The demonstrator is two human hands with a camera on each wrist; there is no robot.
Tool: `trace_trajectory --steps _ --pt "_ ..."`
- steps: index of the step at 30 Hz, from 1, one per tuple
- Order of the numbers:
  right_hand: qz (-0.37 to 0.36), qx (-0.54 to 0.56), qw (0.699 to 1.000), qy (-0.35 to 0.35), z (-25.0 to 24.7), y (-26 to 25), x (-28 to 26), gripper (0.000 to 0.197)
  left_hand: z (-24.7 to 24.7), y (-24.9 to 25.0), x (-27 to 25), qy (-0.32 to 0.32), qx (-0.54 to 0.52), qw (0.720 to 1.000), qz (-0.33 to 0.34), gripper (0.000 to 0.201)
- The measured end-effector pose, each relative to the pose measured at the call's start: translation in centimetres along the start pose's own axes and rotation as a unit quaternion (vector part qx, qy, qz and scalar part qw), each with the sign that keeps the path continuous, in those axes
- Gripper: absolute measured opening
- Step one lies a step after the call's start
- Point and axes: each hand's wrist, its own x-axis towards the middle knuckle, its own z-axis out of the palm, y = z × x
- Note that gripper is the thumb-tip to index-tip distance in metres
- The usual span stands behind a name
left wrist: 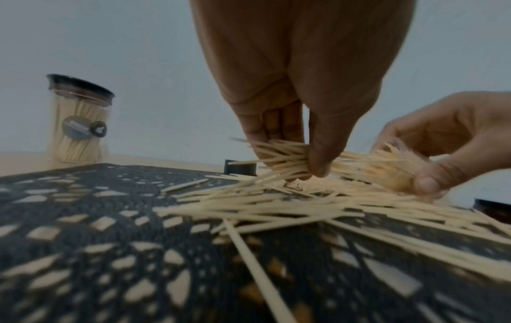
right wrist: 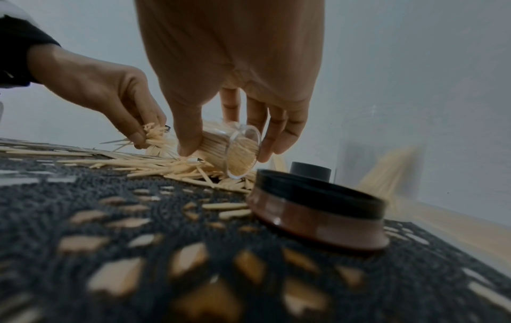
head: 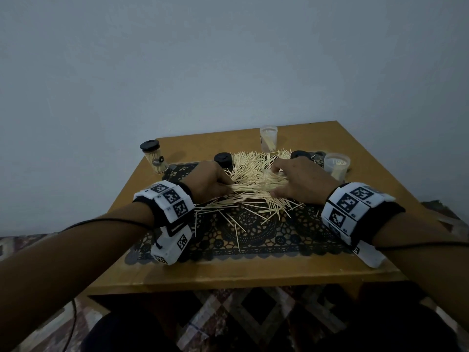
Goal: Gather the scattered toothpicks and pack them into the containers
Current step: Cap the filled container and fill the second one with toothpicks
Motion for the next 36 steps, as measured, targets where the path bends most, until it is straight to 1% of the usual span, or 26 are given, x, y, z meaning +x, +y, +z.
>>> trace_trajectory --steps 2,8,12,14,17,19,23,26,27,29,31,33,36 --pt "0.0 -0.009 1.0 0.007 0.0 0.0 0.0 0.053 -0.3 -0.2 0.0 0.0 -0.022 1.0 -0.01 0.009" --pt "-0.008 -0.009 1.0 0.002 0.0 -0.5 -0.2 0.054 -0.6 -0.3 -0.1 0.012 -0.017 1.0 -0.021 0.009" --pt "-0.023 0.005 1.0 -0.013 0.1 -1.2 -0.3 0.054 -0.1 0.9 0.2 0.006 0.002 1.0 -0.006 0.016" --pt "-0.028 0.01 0.999 -0.011 0.1 -1.4 -0.3 0.055 0.0 1.7 0.4 -0.007 0.019 1.0 0.003 0.018" --pt "-0.031 0.007 0.999 -0.008 0.3 -1.3 -0.2 0.054 0.3 2.7 0.8 -0.007 0.025 1.0 0.017 0.022" --pt "-0.031 0.005 0.999 -0.007 0.2 -1.1 -0.1 0.054 0.5 3.2 1.2 0.005 0.035 0.999 0.026 0.025" --pt "-0.036 0.022 0.999 -0.006 0.3 -1.0 0.0 0.054 0.9 3.4 1.6 0.065 0.032 0.996 0.049 0.018" --pt "-0.045 0.026 0.999 -0.005 0.3 -0.8 0.1 0.054 1.0 3.8 1.9 0.069 0.02 0.996 0.048 0.011" --pt "-0.046 0.027 0.999 -0.003 0.3 -0.8 0.1 0.052 0.9 3.8 1.9 0.07 0.007 0.997 0.042 0.012" --pt "-0.043 0.03 0.999 0.001 0.3 -0.7 0.1 0.049 0.7 3.7 1.8 0.066 -0.033 0.997 0.022 0.021" --pt "-0.036 0.029 0.999 0.003 0.4 -0.7 0.1 0.052 0.5 3.3 1.5 0.065 -0.068 0.996 -0.001 0.029" --pt "-0.031 0.028 0.999 0.006 0.4 -0.8 0.0 0.054 0.3 2.9 1.1 0.067 -0.057 0.996 -0.018 0.036" --pt "-0.026 0.024 0.999 0.015 0.3 -0.9 -0.1 0.053 0.3 2.5 0.7 0.072 -0.033 0.996 -0.034 0.044"
